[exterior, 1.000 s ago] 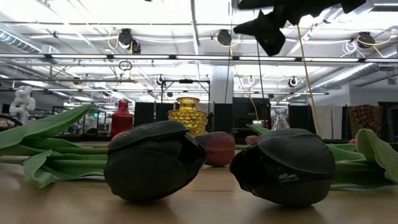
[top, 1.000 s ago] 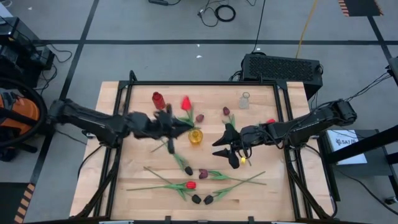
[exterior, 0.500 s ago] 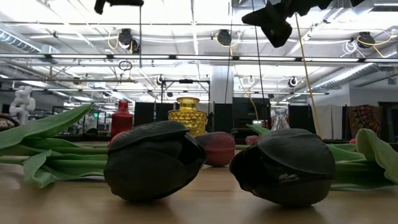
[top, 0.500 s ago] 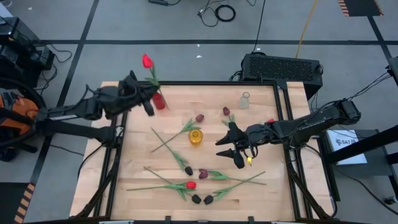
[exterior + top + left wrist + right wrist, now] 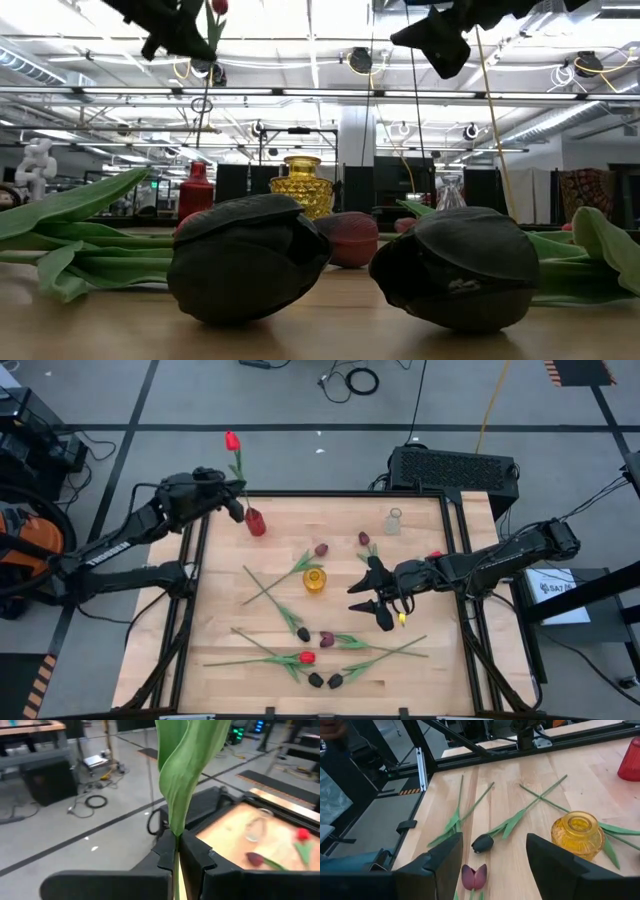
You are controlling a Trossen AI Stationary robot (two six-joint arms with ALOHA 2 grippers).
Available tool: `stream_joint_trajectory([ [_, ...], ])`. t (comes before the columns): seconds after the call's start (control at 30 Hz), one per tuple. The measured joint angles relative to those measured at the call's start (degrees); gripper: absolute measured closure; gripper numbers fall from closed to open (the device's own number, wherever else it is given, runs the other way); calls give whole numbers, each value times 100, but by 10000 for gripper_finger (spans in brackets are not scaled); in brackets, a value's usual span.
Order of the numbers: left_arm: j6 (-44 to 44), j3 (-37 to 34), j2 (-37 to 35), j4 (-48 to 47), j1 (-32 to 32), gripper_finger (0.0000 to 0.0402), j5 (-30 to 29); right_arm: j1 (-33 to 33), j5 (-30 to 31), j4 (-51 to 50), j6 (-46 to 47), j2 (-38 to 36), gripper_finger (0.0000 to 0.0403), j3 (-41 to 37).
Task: Sort flowers into vase by color
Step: Put the top left red flower into the red vase
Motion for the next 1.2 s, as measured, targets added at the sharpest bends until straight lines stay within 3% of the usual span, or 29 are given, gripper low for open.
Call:
stream_joint_trajectory([
  [0.23,-55,-242,1,386,806,385,816,0,4,-198,-7,0,192,0],
  [0.47,46,-251,76,528,1240,385,981,0,25,-200,-10,0,192,0],
  [1.2,58,-253,504,765,1357,384,945,-2,31,-206,-8,0,192,2],
])
